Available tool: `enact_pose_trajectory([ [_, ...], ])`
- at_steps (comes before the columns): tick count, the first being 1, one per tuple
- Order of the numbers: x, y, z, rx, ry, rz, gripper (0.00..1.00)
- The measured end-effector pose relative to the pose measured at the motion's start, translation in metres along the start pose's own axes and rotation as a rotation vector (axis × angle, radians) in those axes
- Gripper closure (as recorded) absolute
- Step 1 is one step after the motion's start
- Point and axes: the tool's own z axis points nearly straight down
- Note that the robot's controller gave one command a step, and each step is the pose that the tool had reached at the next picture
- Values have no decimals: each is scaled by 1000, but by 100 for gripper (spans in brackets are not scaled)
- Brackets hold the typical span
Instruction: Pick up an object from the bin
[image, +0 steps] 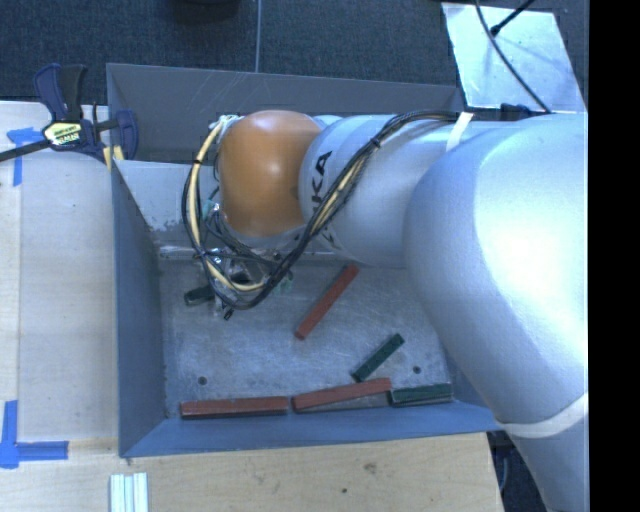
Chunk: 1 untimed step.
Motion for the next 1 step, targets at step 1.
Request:
enact_pose_trajectory([
  [1, -3, 0, -80, 2, -9, 2, 100],
])
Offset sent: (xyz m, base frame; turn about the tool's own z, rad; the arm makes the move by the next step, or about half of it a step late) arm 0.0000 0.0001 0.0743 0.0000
